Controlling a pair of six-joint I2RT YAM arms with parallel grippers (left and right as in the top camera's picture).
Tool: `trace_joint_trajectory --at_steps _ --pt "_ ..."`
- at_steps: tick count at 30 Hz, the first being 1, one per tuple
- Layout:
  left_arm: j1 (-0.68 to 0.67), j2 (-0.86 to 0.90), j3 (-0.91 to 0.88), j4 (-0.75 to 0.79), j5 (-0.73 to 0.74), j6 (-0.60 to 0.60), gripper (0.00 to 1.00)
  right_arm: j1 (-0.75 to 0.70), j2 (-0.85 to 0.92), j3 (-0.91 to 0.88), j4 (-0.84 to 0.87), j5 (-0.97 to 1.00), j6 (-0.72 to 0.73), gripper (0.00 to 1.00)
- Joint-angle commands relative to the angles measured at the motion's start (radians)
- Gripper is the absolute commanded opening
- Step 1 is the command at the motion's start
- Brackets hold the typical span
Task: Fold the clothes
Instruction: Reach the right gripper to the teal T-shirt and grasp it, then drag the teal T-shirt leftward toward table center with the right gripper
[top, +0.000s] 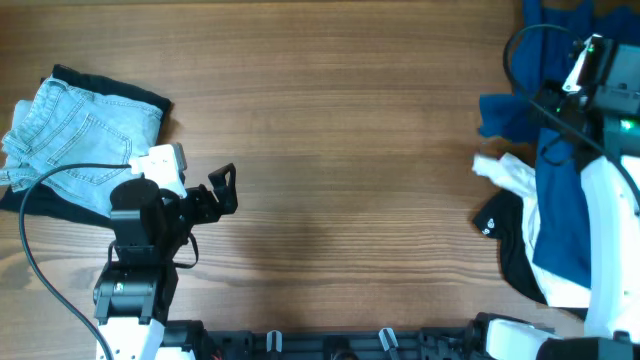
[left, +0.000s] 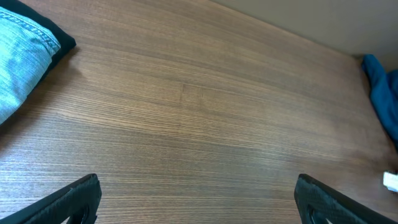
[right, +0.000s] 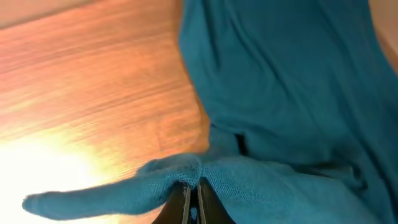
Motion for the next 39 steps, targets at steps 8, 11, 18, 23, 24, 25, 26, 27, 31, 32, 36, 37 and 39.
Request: trace_joint_trajectory --at_steps 8,11,18,23,24,25,26,27,31,32,36,37,39 --pt "0.0 -0.001 0.019 0.003 0.017 -0.005 1.0 0.008 -0.004 0.042 0.029 -0.289 -0.125 0.04" --pt "0.0 -0.001 0.019 0.003 0.016 -0.005 1.0 0.074 -0.019 0.132 0.032 -0.629 -0.144 0.04" --pt "0.0 -0.001 0.019 0.003 0.016 -0.005 1.0 0.451 0.08 0.16 -0.016 -0.445 -0.066 0.04" --pt "0.0 -0.001 0.019 0.029 0.016 -0.005 1.0 0.629 0.264 0.16 0.158 -0.468 -0.044 0.04" --pt "0.0 -0.001 0.019 0.033 0.016 -0.005 1.0 0.653 0.285 0.16 0.211 -0.468 -0.044 0.04" --pt "0.0 -0.001 0.019 0.04 0.016 -0.005 1.0 0.693 0.315 0.16 0.314 -0.468 -0.044 0.04" --pt "0.0 0.0 0.019 0.045 0.016 -0.005 1.0 0.719 0.331 0.16 0.382 -0.469 -0.044 0.04" --pt "0.0 -0.001 0.019 0.048 0.016 -0.005 1.0 0.748 0.346 0.16 0.463 -0.472 -0.045 0.04" --pt "0.0 0.0 0.019 0.051 0.023 -0.006 1.0 0.819 0.376 0.16 0.632 -0.261 -0.007 0.21" --pt "0.0 0.0 0.019 0.051 0.035 -0.006 1.0 0.819 0.372 0.16 0.604 -0.186 0.017 0.31" --pt "0.0 0.001 0.019 0.059 0.059 -0.006 1.0 0.748 0.314 0.16 0.286 0.148 0.17 0.57" --pt "0.0 0.001 0.019 0.071 0.064 -0.006 1.0 0.712 0.294 0.16 0.213 0.168 0.196 0.6" --pt "0.0 0.002 0.019 0.086 0.081 -0.006 1.0 0.629 0.261 0.16 0.098 0.169 0.199 0.68"
